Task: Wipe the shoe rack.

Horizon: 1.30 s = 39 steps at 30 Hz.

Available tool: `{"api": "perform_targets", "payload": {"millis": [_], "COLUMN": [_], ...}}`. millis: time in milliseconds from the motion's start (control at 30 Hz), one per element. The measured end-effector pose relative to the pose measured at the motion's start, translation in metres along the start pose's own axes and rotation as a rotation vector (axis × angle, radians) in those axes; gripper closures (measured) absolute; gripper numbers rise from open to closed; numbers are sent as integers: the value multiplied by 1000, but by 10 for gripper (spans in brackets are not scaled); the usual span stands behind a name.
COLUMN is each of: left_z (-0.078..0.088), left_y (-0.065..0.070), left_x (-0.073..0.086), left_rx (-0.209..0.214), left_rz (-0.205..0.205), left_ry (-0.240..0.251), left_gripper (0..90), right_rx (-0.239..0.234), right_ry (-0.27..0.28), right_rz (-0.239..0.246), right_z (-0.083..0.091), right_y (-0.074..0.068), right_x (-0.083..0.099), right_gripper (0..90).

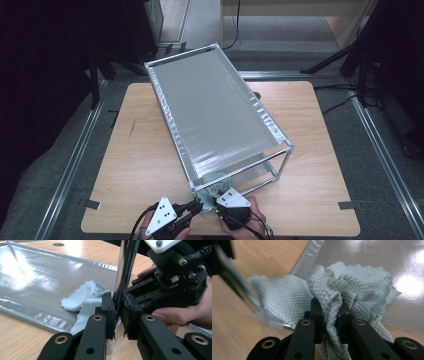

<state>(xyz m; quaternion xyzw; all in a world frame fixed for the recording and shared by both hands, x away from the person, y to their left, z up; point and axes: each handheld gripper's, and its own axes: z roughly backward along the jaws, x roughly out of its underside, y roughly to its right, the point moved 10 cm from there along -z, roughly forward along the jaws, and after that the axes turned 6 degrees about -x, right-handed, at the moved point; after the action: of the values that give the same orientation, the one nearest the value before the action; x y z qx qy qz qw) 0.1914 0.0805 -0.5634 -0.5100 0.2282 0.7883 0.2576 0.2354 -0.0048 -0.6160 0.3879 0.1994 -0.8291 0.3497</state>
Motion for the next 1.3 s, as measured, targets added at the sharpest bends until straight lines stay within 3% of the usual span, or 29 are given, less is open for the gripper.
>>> {"api": "perform_targets", "payload": {"millis": [133,167,233,300,333,367,400,433,600,633,667,700,733,767,800,833,867,900,933,967,1000,1033,1133,1200,1267,1300], "left_z": [0,0,0,0,0,0,0,-1,-2,-2,-2,-3,-3,-4,-4,-4,-4,-4,-4,-4,-4,-4,-4,-4,-4,-4], "left_y": [0,0,0,0,0,0,0,0,0,0,0,0,0,0,0,0,0,1,1,1,1,1,1,1,1,1], "left_x": [0,0,0,0,0,0,0,0,0,-1,-1,-1,-1,-1,-1,-1,-1,-1,-1,-1,-1,-1,-1,-1,-2,-2], "left_rx": [4,6,5,6,6,7,7,7,9,11,11,11,11,11,11,12,12,14,14,13,13,12,11,11,11,10], "left_rz": [1,2,1,2,4,3,3,2,3,3,3,4,4,1,1,1,1,1,1,0,0,0,-2,-1,1,1], "left_ry": [0,0,0,0,1,2,2,3,3,4,4,6,6,3,3,2,2,1,1,1,1,2,2,2,3,3], "left_gripper": [811,811,811,811,811,811,811,810,811,811,811,810,811,811,811,811,811,811,811,811,811,811,811,811,811,811], "right_rx": [28,62,83,142,142,175,175,228,283,307,307,326,326,331,331,338,338,356,356,374,374,376,311,307,338,338], "right_ry": [0,-1,0,3,3,4,4,6,18,43,43,90,90,154,154,211,211,271,271,333,333,385,438,444,453,453], "right_rz": [-5,-23,-36,-78,-78,-105,-105,-148,-188,-200,-200,-225,-225,-230,-230,-214,-214,-196,-196,-170,-170,-144,-144,-132,-94,-94], "right_z": [4,9,11,23,23,30,30,40,62,77,77,95,95,115,115,132,132,152,152,173,173,189,201,203,201,201], "right_y": [14,28,35,62,62,76,76,92,112,120,120,127,127,128,128,125,125,121,121,115,115,110,102,101,105,105], "right_x": [2,4,6,9,9,12,12,15,18,16,16,10,10,-1,-1,-12,-12,-26,-26,-45,-45,-62,-87,-95,-117,-117], "right_gripper": [794,794,794,794,794,794,794,794,796,798,798,800,800,800,800,800,800,802,802,804,804,808,809,808,808,808]}}
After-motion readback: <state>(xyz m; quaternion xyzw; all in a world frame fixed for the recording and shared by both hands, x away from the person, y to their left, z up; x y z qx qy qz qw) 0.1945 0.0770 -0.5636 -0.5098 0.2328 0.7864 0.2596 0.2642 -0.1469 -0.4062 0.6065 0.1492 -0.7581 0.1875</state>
